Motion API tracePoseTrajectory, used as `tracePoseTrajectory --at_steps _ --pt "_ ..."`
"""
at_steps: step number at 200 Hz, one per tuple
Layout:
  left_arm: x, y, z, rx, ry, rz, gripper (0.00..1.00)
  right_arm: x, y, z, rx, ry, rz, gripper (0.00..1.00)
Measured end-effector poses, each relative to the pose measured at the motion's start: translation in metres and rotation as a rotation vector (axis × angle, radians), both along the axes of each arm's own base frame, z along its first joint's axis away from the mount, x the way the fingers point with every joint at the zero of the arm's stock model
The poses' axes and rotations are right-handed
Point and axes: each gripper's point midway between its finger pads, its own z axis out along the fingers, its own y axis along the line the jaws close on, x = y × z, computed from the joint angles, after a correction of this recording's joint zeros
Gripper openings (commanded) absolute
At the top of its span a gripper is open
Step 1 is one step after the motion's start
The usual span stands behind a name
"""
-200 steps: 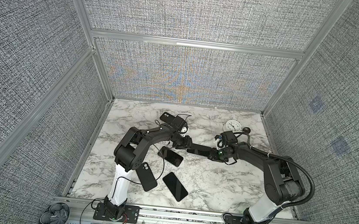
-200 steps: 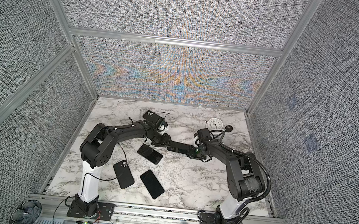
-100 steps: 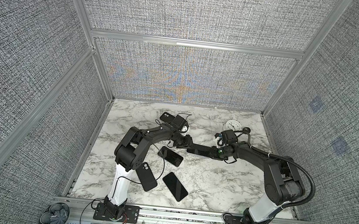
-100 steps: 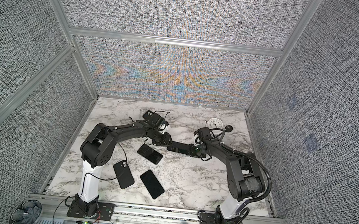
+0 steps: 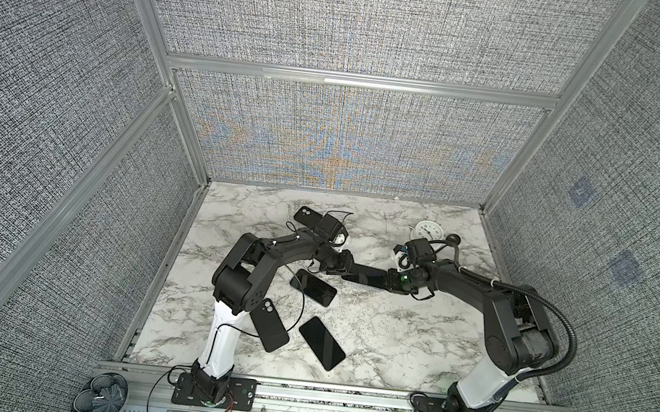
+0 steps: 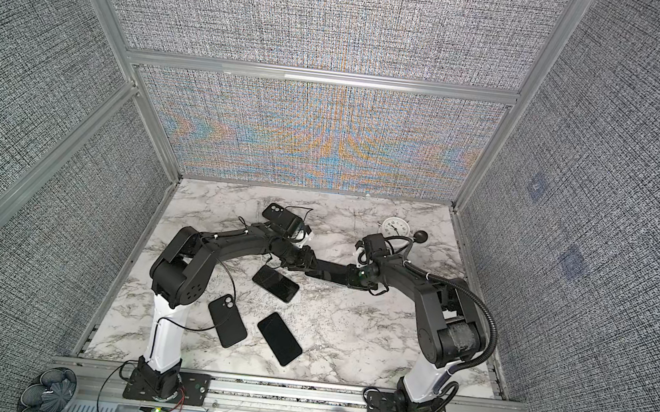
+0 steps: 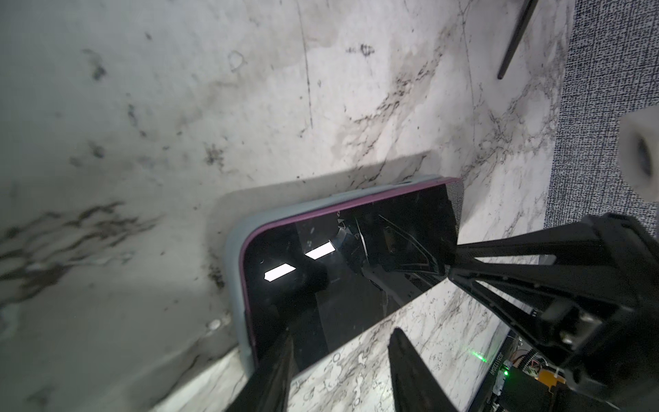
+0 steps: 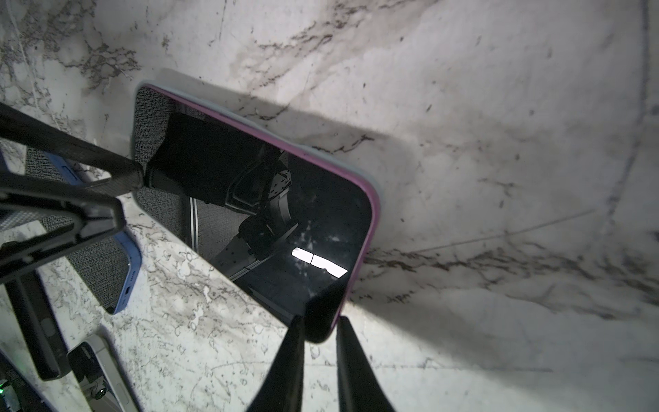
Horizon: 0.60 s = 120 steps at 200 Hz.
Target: Put the phone into the phone case
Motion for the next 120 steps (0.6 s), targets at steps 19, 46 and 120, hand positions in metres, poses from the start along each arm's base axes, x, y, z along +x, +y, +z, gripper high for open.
tracePoseTrajectory --at_steps 19,46,120 --pt "-0.001 -0.001 0.000 -0.002 0.002 -0.003 0.46 0.000 0.002 -0.001 0.011 0.006 0.005 0.19" --pt "-0.001 -0.001 0.000 -0.003 0.004 -0.004 0.45 0.000 0.003 -0.002 0.016 0.010 0.007 0.18" --pt "0.005 0.025 0.014 0.056 -0.051 0.047 0.46 0.001 0.006 0.001 0.028 0.000 0.015 0.18"
